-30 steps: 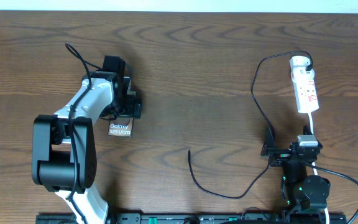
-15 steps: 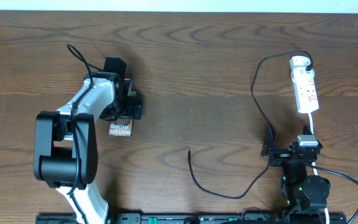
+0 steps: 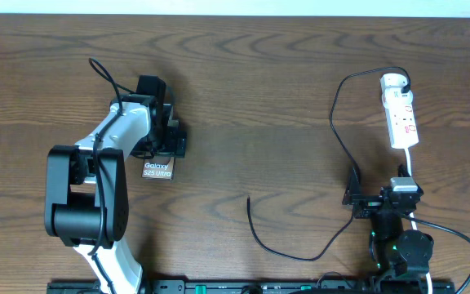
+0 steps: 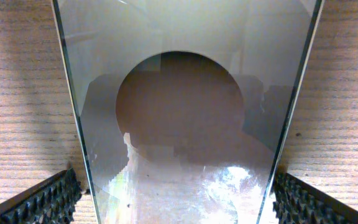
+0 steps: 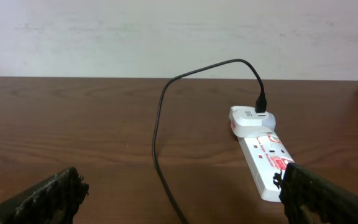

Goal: Plug charger to phone and switch on socket
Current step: 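Lower the left gripper and close it on the phone's sides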

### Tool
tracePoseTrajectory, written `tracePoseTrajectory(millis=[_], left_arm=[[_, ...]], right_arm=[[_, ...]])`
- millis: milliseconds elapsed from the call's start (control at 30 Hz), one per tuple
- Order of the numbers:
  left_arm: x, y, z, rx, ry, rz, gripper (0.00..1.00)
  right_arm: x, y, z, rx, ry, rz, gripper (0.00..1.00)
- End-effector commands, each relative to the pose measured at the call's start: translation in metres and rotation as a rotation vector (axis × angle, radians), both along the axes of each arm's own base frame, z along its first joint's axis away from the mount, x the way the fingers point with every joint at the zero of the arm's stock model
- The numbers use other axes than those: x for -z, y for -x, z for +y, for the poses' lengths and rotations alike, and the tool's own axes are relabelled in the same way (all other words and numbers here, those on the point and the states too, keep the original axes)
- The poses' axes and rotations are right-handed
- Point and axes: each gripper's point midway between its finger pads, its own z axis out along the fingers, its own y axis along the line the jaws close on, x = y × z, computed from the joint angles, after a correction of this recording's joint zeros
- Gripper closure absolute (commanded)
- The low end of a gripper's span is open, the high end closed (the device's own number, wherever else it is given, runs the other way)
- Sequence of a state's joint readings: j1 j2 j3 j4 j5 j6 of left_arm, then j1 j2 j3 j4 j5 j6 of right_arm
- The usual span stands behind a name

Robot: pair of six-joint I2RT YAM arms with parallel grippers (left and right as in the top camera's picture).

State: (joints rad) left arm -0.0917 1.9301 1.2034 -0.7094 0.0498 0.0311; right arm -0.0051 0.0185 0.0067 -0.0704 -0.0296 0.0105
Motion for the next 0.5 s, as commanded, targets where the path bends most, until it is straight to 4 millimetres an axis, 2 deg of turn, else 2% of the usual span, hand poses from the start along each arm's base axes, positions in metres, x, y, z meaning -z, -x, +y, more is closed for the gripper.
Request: tracePoseTrajectory(millis=[0, 467], left_arm=[[0.0071, 0.0056, 0.0041, 0.016, -0.014, 0.027, 0.02], [0.0071, 0.0053, 0.0048, 0.06, -0.019, 0.026, 0.02]], right_arm=[[0.0005, 0.0003, 0.002, -0.009, 0.011, 0.001, 0.01], [0.0005, 0.0003, 0.002, -0.009, 0.011, 0.001, 0.01]])
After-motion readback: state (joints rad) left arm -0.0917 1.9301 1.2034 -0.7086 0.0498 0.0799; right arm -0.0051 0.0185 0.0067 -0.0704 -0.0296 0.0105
